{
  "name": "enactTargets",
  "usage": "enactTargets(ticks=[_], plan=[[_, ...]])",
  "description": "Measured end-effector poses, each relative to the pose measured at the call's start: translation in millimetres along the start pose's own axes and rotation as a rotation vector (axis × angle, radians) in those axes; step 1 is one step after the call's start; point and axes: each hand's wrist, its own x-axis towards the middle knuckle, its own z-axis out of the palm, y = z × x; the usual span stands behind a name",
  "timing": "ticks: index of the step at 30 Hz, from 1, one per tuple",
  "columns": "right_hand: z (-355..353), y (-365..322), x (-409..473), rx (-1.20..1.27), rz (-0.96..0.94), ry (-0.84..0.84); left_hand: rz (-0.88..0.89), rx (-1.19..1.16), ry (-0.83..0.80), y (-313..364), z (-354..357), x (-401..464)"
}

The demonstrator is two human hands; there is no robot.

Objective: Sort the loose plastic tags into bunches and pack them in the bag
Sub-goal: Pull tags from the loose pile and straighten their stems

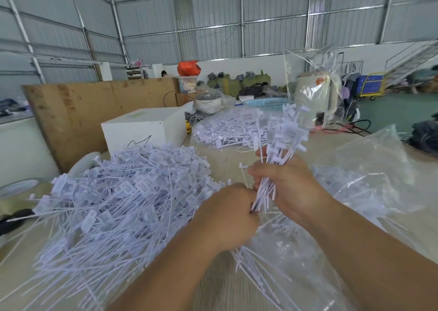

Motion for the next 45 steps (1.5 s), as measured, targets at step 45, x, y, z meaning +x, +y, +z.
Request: enactTargets(ticks=[45], plan=[[35,22,-30,-0.589,-0.065,-0.429,0.220,-0.616,0.741,7,-44,-6]])
